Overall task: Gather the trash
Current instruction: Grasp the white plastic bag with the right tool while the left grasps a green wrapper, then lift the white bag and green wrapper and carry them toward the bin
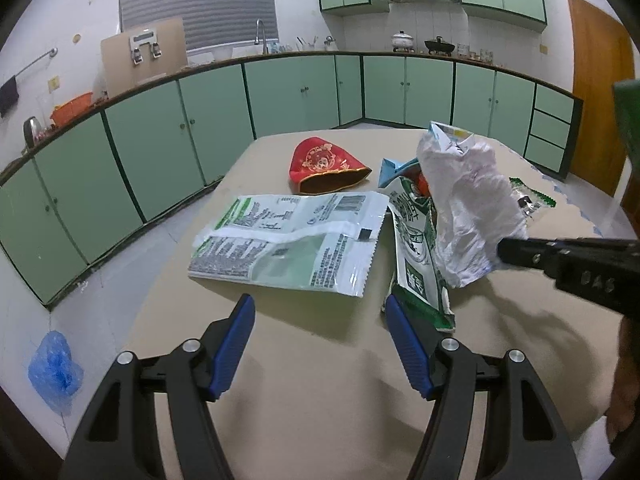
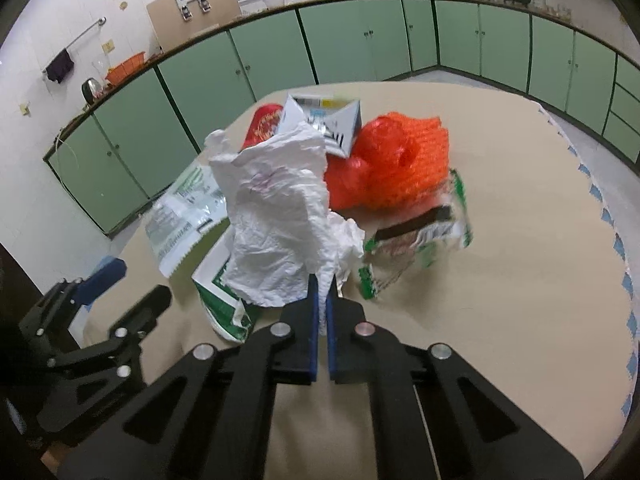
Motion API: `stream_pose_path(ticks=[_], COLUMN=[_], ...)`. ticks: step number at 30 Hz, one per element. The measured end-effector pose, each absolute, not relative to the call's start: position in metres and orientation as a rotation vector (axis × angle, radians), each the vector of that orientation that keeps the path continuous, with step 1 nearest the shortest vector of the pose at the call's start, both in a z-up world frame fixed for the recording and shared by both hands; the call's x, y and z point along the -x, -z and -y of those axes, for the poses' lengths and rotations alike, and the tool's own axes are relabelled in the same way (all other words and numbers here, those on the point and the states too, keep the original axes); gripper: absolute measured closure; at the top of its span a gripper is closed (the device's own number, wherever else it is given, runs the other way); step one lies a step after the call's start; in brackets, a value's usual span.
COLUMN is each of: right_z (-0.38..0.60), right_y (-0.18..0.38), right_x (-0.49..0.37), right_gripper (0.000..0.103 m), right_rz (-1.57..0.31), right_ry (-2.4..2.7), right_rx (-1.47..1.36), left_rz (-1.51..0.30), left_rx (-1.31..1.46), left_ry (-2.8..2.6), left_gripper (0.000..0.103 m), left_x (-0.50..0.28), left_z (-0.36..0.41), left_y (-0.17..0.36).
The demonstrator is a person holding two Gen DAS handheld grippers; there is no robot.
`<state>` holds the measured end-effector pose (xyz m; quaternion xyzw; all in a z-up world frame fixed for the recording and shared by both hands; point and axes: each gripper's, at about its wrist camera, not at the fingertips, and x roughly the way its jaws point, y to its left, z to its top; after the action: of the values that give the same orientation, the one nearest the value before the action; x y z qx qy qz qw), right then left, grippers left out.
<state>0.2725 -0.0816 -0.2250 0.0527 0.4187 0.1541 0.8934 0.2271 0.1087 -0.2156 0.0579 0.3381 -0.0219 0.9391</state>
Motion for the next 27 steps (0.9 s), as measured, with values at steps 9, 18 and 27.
stream_pose_path(ticks=[9,18,27], right_z=[0.090,0.090,0.096], right_y=[0.218,0.219,0.195], right_x=[-0.280,-0.275,-0.255], right_gripper=[0.100,0.100,0.101], right_rz=[-0.856,-0.855,-0.809], right_ry=[-0.312,-0.315,-0.331], right_rx=[-0.131,-0.124,-0.127], left_rz=[-0.696,-0.707,-0.634], left_rx=[-0.191,-0.157,-0.097], left_ry=[0.036,0.052,0.070], left_gripper=[0.036,0.100,0.102], left_x=[-0.245,-0.254,-0.222], left_z=[-0.098,-0.103,-0.102], left_y=[0.222,0.219,0.181])
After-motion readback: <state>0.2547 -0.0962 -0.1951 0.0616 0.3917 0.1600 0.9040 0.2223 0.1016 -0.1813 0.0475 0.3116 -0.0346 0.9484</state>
